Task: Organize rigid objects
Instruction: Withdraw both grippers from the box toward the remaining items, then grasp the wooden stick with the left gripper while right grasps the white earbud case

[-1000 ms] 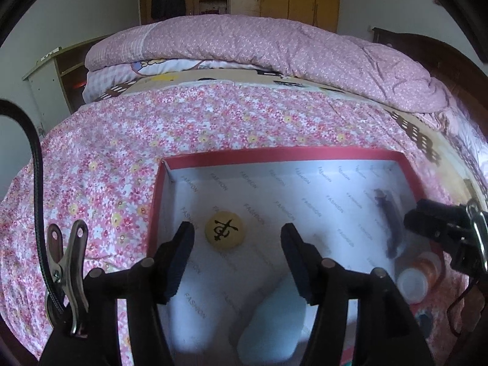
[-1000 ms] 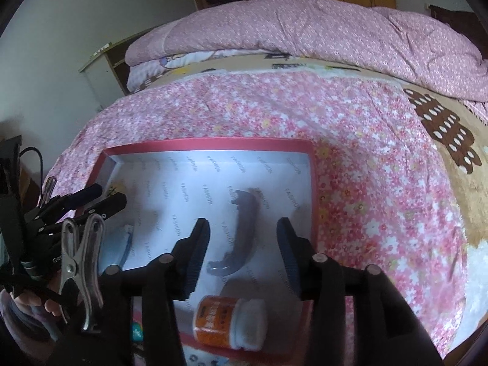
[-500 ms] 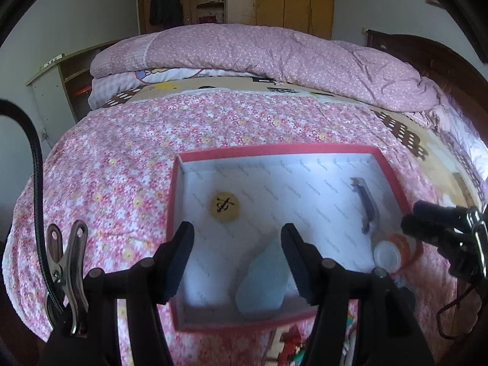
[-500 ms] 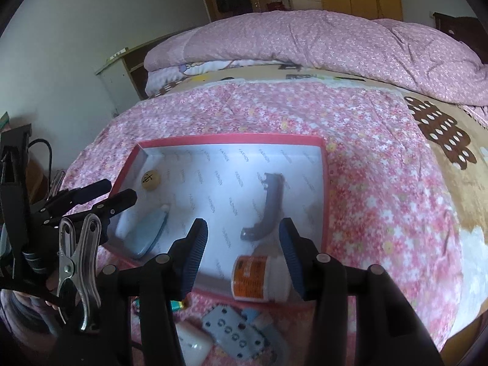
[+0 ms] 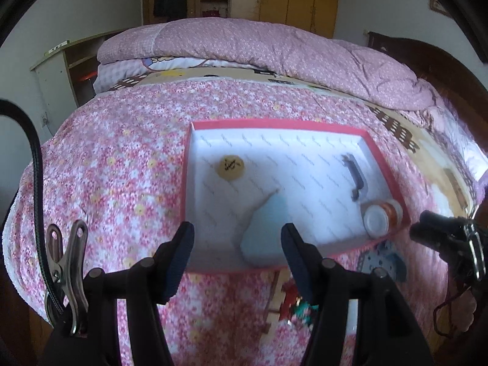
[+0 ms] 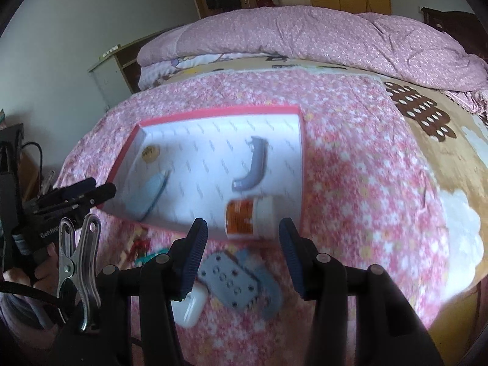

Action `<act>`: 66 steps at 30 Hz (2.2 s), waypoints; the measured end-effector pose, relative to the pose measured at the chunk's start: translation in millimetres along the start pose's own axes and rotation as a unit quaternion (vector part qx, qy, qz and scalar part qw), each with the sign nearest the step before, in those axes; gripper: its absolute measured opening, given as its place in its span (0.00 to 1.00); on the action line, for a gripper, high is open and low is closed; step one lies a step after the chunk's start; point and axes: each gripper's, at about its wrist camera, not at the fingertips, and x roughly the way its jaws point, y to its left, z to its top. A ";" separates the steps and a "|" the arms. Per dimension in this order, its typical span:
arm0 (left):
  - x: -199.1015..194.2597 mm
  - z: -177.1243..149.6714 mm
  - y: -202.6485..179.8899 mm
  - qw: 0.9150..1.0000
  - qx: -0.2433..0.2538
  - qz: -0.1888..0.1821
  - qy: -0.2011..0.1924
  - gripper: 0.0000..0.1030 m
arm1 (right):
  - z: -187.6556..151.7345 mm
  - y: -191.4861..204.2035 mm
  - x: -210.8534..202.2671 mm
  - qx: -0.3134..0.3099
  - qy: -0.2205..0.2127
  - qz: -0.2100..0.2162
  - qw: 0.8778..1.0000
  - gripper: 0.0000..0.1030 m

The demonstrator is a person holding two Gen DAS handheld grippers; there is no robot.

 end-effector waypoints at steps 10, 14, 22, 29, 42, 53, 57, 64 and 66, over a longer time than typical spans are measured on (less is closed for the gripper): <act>-10.8 -27.9 4.6 1.000 0.002 0.003 0.004 0.61 | -40.3 11.0 -4.6 0.007 0.018 0.005 1.000 0.49; -9.2 -38.6 8.3 1.000 -0.009 0.001 0.014 0.61 | -51.9 19.8 -5.2 0.007 0.031 0.007 0.999 0.49; -7.8 -58.6 8.0 1.000 -0.009 -0.008 0.026 0.61 | -75.5 48.3 9.8 -0.008 0.068 0.026 0.997 0.49; -2.9 -68.4 1.7 0.999 -0.002 -0.019 0.036 0.61 | -78.3 73.7 30.9 -0.057 0.073 -0.006 0.996 0.49; 13.7 -78.1 -12.1 0.999 0.031 0.005 0.040 0.61 | -81.6 70.4 36.2 -0.078 0.044 -0.015 0.996 0.47; 21.6 -75.8 -13.7 0.998 0.041 0.031 0.028 0.61 | -96.7 56.7 26.0 -0.090 0.030 -0.005 0.996 0.47; 29.8 -69.1 -22.9 0.998 0.053 0.031 0.020 0.60 | -98.5 59.2 26.4 -0.096 0.024 0.000 0.995 0.52; 25.3 -72.2 -27.8 0.997 0.069 0.024 0.016 0.28 | -98.7 54.8 25.1 -0.087 0.017 0.017 0.996 0.54; 22.3 -75.8 -20.4 0.998 0.059 0.019 0.022 0.28 | -99.3 55.1 24.9 -0.088 0.015 0.017 0.996 0.54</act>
